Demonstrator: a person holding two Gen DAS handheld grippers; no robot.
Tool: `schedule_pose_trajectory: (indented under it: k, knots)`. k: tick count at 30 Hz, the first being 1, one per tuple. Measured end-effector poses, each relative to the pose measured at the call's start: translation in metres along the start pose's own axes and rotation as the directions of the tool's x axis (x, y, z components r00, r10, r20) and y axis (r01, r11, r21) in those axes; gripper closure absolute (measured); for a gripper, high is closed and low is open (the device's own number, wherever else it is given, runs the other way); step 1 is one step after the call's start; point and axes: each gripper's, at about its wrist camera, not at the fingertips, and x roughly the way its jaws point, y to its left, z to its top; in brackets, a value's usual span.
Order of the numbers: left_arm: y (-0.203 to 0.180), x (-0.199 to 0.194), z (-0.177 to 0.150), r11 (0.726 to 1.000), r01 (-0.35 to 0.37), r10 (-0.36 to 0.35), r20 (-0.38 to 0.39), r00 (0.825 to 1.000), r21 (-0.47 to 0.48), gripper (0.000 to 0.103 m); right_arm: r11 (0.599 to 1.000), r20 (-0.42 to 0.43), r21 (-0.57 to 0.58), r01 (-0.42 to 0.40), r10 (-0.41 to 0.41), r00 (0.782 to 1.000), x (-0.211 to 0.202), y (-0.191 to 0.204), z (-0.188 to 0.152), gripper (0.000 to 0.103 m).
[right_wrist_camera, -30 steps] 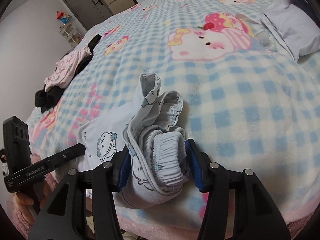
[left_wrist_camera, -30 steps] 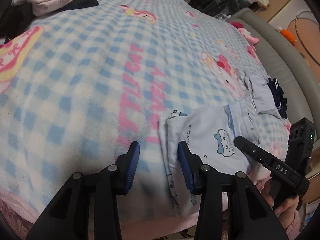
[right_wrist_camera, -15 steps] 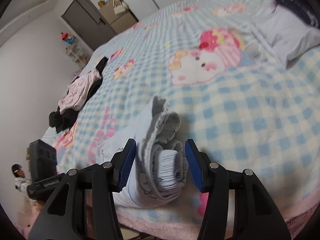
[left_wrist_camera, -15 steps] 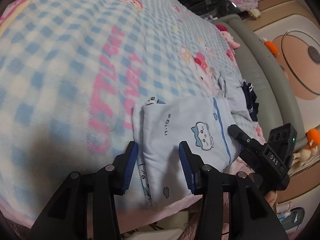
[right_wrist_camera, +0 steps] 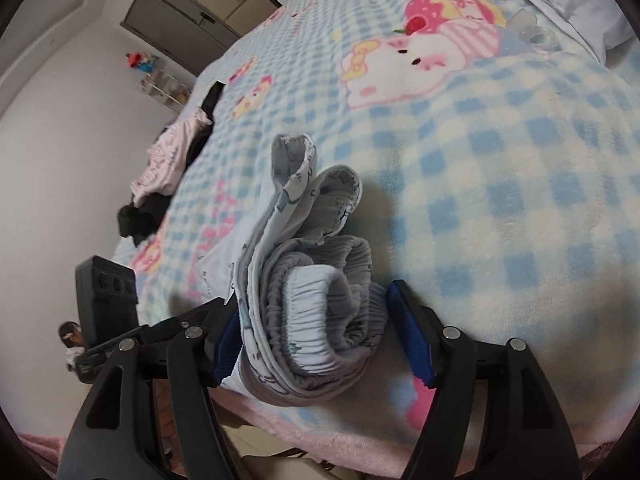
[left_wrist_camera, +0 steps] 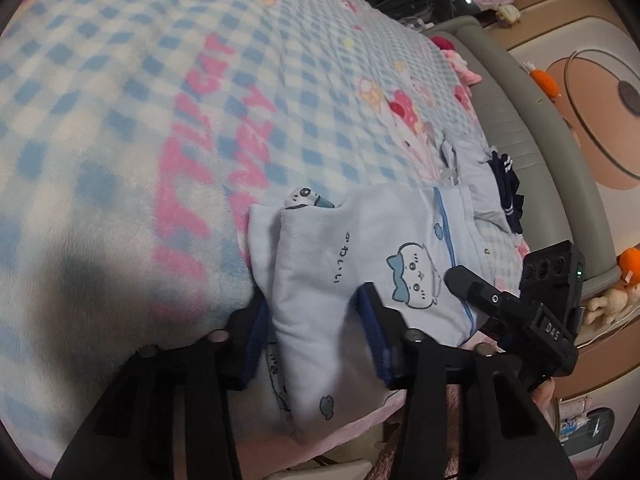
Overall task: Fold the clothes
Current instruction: 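Grasp the rolled pants bundle with both grippers and lift it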
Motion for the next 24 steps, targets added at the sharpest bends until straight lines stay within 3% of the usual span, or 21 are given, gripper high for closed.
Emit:
schedule_pose_trajectory:
  k: [3,5,8,11,14,24]
  knots:
    - [0.001,0.003,0.001,1.000,0.014,-0.014,-0.017,1.000,-0.001,0.068,1.000,-0.014,0.011,0.013,-0.013,1.000,0.006,-0.005,0.000,0.035]
    - [0.005,0.010,0.003,1.000,0.014,-0.014,-0.050,0.999,-0.011,0.061,0.999,-0.021,0.026,0.027,-0.026,0.999,0.016,-0.008,0.001,0.033]
    - [0.009,0.014,0.004,0.999,0.009,-0.011,-0.054,0.998,-0.041,0.061,0.998,-0.021,0.007,0.064,-0.064,0.998,0.025,-0.003,0.002,0.030]
    - [-0.003,0.009,0.002,1.000,-0.006,0.006,-0.046,0.999,-0.006,0.070,0.993,-0.004,-0.047,0.112,-0.112,0.994,0.022,0.010,-0.002,0.040]
    - [-0.014,0.003,0.000,0.999,-0.021,0.022,-0.036,0.999,0.029,0.079,0.993,0.008,-0.061,0.098,-0.097,0.995,0.011,0.015,-0.003,0.049]
    - [-0.068,-0.009,0.007,0.990,-0.056,0.057,-0.003,0.998,0.130,0.082,0.994,0.092,-0.083,0.073,-0.066,0.994,-0.036,0.039,0.012,0.051]
